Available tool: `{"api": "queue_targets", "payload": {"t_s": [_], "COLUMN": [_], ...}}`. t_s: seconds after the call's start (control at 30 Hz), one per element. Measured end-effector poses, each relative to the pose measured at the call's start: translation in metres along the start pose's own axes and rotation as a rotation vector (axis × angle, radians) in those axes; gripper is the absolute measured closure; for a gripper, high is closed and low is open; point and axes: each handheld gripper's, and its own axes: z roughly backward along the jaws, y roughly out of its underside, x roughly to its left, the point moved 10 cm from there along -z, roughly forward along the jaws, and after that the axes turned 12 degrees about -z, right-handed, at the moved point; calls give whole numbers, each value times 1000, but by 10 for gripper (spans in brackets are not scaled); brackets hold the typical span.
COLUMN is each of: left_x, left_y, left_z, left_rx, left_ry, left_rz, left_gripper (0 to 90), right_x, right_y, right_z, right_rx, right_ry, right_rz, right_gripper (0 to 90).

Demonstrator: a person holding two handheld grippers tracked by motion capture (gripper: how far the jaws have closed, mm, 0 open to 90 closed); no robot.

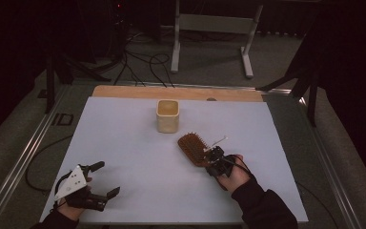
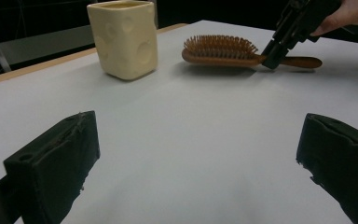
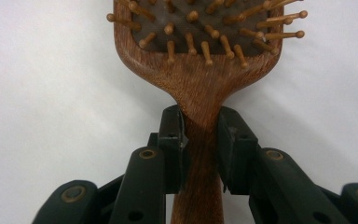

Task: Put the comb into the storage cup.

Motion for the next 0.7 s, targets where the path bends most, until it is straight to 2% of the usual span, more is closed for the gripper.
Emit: {"api": "queue_targets", "payload": {"t_s": [0.37, 0.5, 0.57, 0.6, 0.63, 0.7], "left_x": [0, 0, 0, 0, 1, 1], "left_y": [0, 1, 1, 1, 1, 1], "left_z": [0, 0, 0, -1, 0, -1], "left_rx": [3, 5, 5, 6, 6, 6], "left_ry": [0, -1, -1, -1, -1, 0], "left_rz": [0, 1, 1, 2, 3, 2], "left_gripper": [0, 0, 0, 0, 0, 0], "right_x": [10, 15, 16, 17, 18, 20], "right_y": [-7, -8, -9, -9, -11, -12], "right_z": [10, 13, 13, 14, 15, 17], "right_rx": [-158, -194, -209, -219, -251, -270], "right_ry": [-65, -93, -91, -100, -112, -135], "right_rz": [15, 20, 24, 22, 25, 25], "right_gripper": [731, 731, 732, 732, 731, 731]}}
